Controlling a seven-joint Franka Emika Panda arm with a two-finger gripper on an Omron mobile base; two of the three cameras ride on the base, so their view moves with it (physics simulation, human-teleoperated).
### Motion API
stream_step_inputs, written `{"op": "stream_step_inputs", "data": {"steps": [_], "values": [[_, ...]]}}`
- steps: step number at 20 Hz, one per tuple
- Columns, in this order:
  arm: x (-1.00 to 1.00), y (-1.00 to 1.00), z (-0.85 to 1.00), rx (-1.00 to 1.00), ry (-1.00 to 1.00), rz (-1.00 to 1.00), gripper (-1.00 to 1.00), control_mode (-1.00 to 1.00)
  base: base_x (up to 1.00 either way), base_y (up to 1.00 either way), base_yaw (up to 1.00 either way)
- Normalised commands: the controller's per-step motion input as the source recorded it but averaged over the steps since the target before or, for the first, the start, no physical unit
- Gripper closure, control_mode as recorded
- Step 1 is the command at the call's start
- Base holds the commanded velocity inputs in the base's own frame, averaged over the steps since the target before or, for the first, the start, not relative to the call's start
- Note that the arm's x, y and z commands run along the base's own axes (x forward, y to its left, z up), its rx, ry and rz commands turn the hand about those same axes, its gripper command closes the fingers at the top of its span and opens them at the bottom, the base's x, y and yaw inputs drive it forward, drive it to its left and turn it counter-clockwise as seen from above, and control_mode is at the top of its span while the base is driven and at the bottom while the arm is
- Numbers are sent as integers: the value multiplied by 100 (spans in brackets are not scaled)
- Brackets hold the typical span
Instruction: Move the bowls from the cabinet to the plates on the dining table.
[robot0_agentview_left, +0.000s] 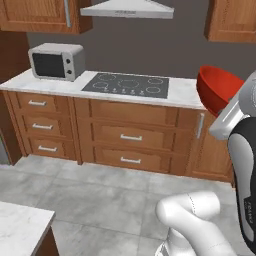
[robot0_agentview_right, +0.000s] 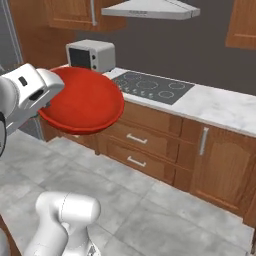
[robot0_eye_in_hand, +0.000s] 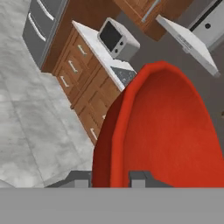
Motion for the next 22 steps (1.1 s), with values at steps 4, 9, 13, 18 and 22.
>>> {"op": "stream_step_inputs", "data": {"steps": [4,9,13,18,22], "values": [[0,0,0,0,0,0,100,100,45,0,43],[0,0,0,0,0,0,100,100,41,0,45],[0,0,0,0,0,0,100,100,40,0,45],[0,0,0,0,0,0,100,100,44,0,44],[0,0,0,0,0,0,100,100,47,0,43]]}}
